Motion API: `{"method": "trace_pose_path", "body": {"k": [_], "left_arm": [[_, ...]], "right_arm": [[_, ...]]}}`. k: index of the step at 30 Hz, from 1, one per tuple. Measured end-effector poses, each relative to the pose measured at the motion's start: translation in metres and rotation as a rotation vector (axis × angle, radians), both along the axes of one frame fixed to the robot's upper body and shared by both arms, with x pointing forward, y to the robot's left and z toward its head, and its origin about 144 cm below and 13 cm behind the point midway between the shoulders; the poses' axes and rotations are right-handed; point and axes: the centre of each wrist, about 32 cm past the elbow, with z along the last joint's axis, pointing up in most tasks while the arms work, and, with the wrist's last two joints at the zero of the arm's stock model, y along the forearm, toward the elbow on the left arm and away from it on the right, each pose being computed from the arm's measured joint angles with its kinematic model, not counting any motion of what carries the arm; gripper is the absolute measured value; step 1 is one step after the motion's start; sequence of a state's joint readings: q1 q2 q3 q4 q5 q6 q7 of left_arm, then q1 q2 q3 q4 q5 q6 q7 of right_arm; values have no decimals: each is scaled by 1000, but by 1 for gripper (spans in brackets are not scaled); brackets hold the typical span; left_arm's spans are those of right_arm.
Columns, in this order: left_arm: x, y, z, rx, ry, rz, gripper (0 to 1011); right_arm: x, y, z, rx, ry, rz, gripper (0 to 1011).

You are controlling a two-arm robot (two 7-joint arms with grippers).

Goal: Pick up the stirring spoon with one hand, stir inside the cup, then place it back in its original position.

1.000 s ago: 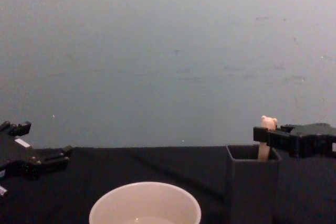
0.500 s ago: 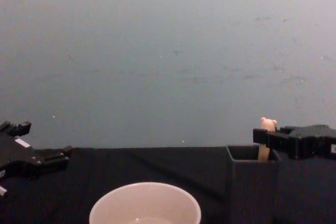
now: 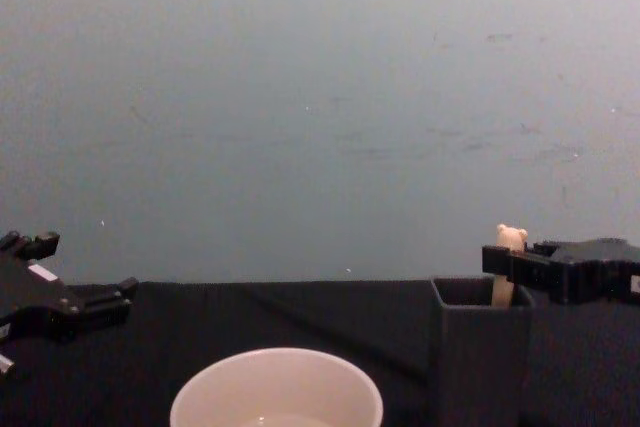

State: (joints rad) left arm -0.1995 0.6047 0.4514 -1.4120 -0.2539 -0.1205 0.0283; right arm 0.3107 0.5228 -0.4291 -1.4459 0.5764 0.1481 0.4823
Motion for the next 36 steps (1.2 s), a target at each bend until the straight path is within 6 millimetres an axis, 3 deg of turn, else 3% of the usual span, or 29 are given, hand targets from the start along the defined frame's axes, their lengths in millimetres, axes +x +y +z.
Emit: {"method": "trace_pose_path", "body": {"k": [7,18,21,27,32,36], "left_arm": [[0,0,0,0,0,0,1001],[0,0,0,0,0,0,1001],[0,0,0,0,0,0,1002],[0,0,0,0,0,0,1001],[0,0,0,0,0,0,1001],[0,0,0,0,0,0,1001]], "right_arm": [[0,0,0,0,-1,1,217],[0,0,0,1,-2,2,569],[0,0,0,1,-2,1,626],[0,0,0,1,-2,1,860],[0,0,0,2,-1,1,973],[0,0,1,3,-6,-2,1002]]}}
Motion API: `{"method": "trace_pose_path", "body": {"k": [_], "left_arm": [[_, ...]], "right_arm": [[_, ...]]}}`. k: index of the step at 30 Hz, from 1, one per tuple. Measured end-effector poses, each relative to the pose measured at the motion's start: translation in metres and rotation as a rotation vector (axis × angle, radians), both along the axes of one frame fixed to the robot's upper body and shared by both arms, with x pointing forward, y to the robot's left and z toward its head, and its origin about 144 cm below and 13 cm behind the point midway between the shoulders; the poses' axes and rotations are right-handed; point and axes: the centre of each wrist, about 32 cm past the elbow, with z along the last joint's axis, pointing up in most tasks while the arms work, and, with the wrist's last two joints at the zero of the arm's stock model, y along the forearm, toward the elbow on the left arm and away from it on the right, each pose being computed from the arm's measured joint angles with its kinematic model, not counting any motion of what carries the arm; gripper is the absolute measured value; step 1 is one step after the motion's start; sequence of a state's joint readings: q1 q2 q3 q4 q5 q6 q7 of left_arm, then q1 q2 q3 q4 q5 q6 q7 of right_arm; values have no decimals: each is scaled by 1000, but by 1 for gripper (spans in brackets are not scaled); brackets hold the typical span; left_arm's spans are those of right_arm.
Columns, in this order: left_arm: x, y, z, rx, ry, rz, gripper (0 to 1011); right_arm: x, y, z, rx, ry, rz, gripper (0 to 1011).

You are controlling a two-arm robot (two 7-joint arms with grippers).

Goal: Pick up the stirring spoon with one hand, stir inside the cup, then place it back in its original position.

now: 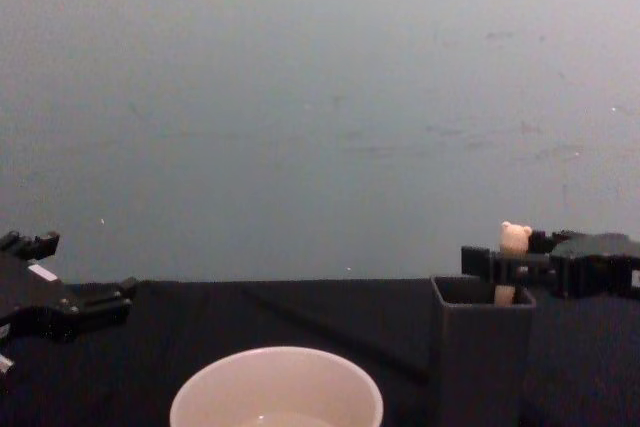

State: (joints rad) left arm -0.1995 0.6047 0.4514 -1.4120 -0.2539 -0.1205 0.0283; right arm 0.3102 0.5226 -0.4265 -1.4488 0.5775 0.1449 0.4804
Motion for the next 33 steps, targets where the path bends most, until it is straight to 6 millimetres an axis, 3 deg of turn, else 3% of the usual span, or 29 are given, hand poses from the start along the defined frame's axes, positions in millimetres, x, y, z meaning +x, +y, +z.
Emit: {"method": "trace_pose_path", "body": {"k": [13,19,27,33], "left_arm": [[0,0,0,0,0,0,1001],[0,0,0,0,0,0,1001],[0,0,0,0,0,0,1001],[0,0,0,0,0,0,1001]], "right_arm": [[0,0,11,65,-91,-86,1000],[-5,3,11,140,-215,-236,1000],[-6,16,-7,56,-287,-526,1000],[-8,19,-30,-55,-271,-629,1000]]}}
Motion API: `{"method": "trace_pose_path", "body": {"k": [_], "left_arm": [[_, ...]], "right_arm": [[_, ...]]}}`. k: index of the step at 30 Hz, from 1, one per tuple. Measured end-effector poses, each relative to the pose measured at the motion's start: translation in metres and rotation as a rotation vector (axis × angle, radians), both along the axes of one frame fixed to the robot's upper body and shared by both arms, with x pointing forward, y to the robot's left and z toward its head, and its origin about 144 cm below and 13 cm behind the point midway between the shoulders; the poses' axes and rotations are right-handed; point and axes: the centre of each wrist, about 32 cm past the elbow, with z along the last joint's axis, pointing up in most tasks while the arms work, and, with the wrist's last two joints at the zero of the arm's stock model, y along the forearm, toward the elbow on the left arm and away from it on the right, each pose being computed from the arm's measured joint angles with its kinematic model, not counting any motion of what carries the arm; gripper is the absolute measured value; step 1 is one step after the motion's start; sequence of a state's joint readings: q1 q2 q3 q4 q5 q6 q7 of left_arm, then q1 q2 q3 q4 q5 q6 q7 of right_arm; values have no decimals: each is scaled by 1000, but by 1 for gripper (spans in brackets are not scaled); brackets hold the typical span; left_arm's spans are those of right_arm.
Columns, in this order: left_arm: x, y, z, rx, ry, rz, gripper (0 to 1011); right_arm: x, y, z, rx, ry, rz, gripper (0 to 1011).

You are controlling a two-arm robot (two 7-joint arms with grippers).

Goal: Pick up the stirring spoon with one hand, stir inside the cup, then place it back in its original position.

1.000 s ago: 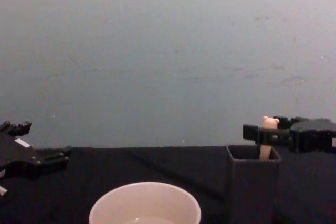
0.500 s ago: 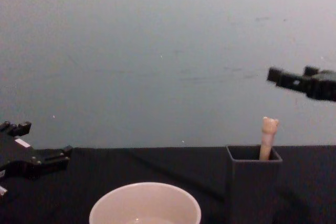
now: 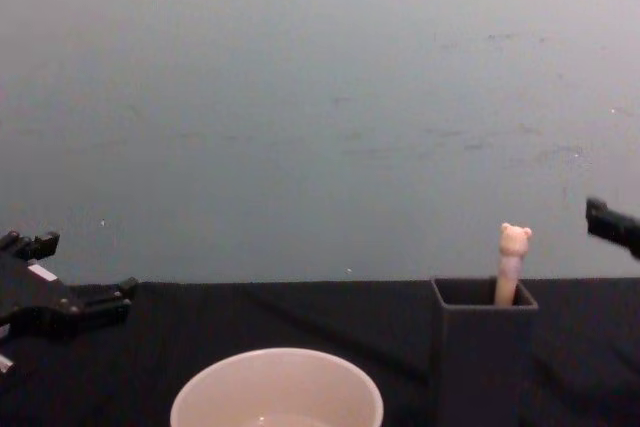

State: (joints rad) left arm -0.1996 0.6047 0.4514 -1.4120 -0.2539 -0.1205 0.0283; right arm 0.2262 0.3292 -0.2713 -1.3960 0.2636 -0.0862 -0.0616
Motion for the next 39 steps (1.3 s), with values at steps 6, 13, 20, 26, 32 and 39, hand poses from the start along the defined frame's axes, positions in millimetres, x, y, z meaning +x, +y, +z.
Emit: {"method": "trace_pose_path", "body": {"k": [6,13,20,26,32,39], "left_arm": [[0,0,0,0,0,0,1001],[0,0,0,0,0,0,1001],[0,0,0,0,0,0,1001],[0,0,0,0,0,0,1001],[0,0,0,0,0,0,1001],[0,0,0,0,0,0,1002]], "right_arm": [[-7,-2,-25,-47,91,-41,1000],[-9,-4,-38,-54,174,-59,1000],[-8,-7,-39,-53,200,-54,1000],[-8,-6,-38,-53,195,-53,1002],[-8,-6,-38,-53,191,-54,1000],[-8,-6,-38,-53,189,-53,1000]]}}
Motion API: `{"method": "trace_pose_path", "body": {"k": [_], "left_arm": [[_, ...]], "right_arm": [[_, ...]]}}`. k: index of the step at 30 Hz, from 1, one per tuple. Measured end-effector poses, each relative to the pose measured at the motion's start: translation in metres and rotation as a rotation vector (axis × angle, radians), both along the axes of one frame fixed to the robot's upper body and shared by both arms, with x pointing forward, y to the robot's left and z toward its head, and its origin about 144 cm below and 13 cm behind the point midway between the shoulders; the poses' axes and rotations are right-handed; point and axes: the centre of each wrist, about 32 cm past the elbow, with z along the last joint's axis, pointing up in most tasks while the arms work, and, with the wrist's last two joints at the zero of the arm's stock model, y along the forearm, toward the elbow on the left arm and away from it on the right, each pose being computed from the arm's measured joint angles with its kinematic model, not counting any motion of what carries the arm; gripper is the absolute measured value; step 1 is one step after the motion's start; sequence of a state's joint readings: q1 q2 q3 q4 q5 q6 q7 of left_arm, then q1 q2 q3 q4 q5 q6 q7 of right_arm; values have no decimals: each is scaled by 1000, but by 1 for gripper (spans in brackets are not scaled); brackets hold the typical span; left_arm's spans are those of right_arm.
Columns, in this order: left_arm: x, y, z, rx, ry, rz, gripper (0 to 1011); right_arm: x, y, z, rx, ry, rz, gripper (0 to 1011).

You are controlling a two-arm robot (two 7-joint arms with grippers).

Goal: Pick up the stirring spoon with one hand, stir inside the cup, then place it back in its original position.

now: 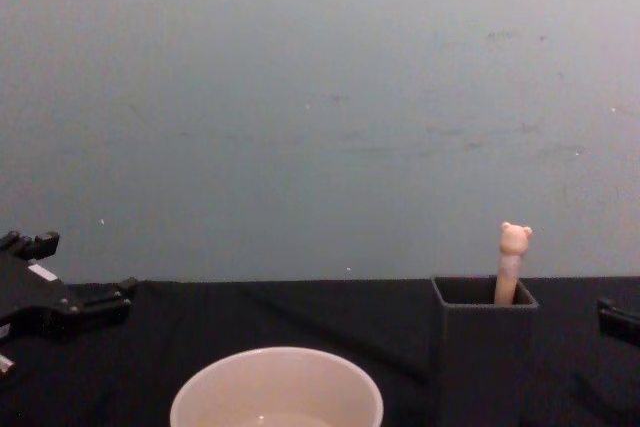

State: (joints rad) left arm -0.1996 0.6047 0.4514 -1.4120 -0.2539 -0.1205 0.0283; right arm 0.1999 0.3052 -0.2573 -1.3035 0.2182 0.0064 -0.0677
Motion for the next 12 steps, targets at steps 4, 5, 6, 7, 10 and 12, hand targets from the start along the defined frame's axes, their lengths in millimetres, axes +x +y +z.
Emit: {"method": "trace_pose_path", "body": {"k": [4,5,6,7,10,12], "left_arm": [[0,0,0,0,0,0,1001],[0,0,0,0,0,0,1001],[0,0,0,0,0,0,1001],[0,0,0,0,0,0,1001],[0,0,0,0,0,0,1001],[0,0,0,0,0,0,1001]], "right_arm": [[0,0,0,0,-1,0,1000],[0,0,0,0,-1,0,1000],[0,0,0,0,-1,0,1000],[0,0,0,0,-1,0,1000],[0,0,0,1,-2,0,1000],[0,0,0,1,-2,0,1000]]}}
